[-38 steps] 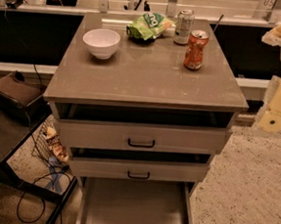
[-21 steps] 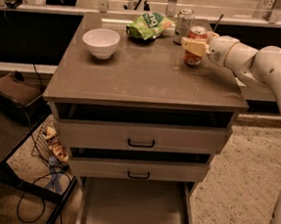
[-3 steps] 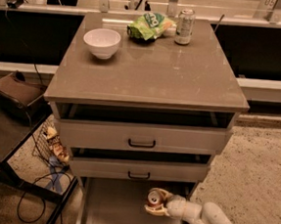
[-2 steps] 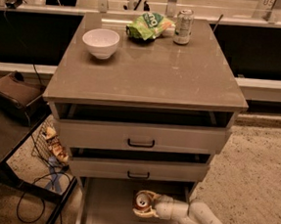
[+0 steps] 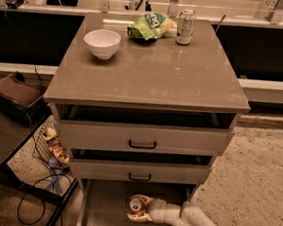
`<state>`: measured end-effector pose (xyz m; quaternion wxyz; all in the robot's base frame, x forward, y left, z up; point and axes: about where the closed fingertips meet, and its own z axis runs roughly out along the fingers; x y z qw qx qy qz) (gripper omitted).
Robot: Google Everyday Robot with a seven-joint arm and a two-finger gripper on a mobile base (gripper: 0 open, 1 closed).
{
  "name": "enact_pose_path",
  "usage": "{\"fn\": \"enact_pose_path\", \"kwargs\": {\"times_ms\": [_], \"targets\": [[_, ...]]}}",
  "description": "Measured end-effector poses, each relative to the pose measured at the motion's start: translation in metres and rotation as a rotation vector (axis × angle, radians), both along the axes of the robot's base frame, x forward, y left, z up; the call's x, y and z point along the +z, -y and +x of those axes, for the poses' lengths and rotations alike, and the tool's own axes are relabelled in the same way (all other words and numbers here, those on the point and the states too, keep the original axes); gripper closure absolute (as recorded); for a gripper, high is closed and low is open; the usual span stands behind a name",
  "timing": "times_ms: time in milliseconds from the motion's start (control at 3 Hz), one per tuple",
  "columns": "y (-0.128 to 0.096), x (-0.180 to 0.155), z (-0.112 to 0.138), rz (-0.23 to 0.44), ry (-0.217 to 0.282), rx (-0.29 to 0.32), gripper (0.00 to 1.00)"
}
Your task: Place coke can into bottom drawer
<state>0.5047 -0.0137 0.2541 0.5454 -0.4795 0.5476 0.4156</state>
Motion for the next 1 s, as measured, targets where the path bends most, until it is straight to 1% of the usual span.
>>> {"fn": "enact_pose_path", "kwargs": {"times_ms": [333, 667, 1000], "targets": [[-0.031, -0.053, -0.001, -0.035, -0.039, 0.017, 1.0], [-0.056, -0.087, 0.0, -0.031, -0.043, 0.032, 1.0], [-0.059, -0.087, 0.001, -0.034, -0.044, 0.033, 0.82]]}}
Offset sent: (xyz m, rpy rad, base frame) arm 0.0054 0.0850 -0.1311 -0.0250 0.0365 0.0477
